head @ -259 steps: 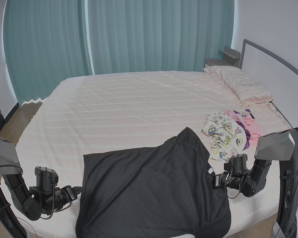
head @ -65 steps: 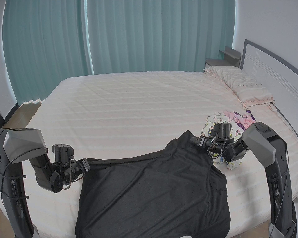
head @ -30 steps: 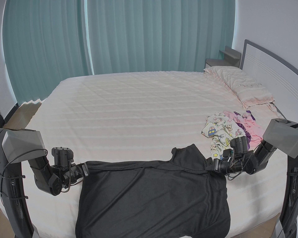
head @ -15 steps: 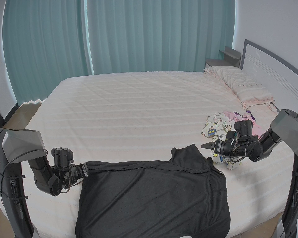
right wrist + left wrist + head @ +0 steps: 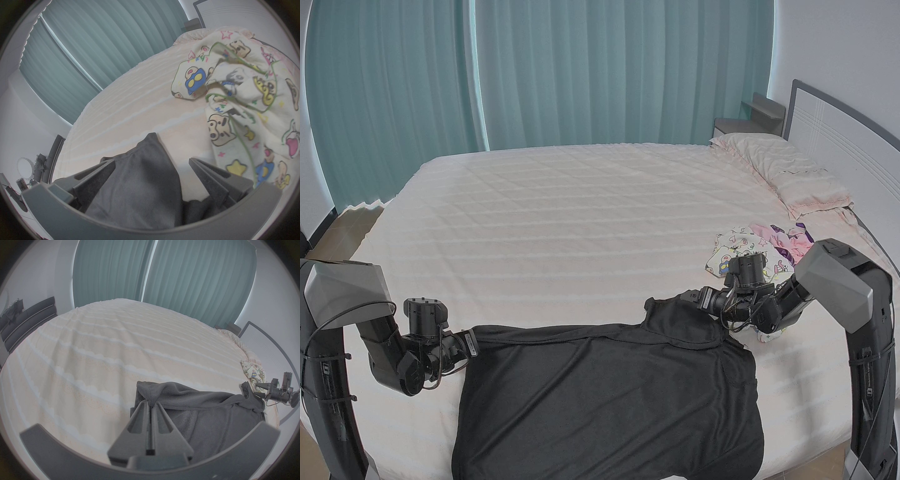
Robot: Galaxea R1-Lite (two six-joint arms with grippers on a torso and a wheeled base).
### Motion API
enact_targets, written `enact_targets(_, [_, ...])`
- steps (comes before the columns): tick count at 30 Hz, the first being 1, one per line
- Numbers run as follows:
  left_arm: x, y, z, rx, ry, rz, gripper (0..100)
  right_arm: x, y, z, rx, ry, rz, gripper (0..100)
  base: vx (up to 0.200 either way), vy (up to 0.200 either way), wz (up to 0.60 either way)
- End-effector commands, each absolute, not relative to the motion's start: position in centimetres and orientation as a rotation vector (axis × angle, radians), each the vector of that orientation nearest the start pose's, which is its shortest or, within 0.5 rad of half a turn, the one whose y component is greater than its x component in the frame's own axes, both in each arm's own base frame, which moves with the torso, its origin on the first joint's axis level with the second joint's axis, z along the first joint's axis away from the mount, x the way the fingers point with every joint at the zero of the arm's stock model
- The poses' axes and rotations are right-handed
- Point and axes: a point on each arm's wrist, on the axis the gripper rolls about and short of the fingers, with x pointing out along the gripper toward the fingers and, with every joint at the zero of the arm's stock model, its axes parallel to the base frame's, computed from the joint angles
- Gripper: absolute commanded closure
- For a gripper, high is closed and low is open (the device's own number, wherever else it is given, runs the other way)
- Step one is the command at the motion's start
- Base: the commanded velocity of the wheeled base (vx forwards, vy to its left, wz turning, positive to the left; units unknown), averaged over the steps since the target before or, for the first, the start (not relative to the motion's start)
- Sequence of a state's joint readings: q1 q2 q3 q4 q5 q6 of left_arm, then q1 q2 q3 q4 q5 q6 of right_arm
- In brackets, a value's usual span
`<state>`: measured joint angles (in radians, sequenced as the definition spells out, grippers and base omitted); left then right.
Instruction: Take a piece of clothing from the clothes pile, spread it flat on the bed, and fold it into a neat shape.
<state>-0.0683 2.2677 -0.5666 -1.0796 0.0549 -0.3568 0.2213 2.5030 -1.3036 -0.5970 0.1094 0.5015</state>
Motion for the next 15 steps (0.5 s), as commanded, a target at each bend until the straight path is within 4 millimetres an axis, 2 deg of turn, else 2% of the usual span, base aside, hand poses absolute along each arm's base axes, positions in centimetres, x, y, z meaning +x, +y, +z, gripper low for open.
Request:
enact_targets(1, [32.8,-2.1,-1.4,-0.307,0.618,0.098,100,45.4,11.2,-4.9,0.439,0.710,0.158,0,0.000,0.000,0.00])
enact_targets(4, [32.8,-2.1,-1.4,-0.307,0.618,0.098,100,45.6,11.3,-4.8,0.440,0.701,0.160,0,0.000,0.000,0.00])
enact_targets(5, [32.8,-2.1,-1.4,-0.307,0.617,0.098,100,45.8,11.3,-4.5,0.447,0.690,0.163,100,0.000,0.000,0.00])
enact_targets(10, [33.0,-2.2,-1.2,-0.308,0.604,0.097,100,46.5,11.1,-3.7,0.464,0.655,0.160,100,0.000,0.000,0.00])
enact_targets(15, [33.9,-2.1,-0.7,-0.301,0.564,0.126,100,47.8,10.6,-0.5,0.522,0.503,0.172,100,0.000,0.000,0.00])
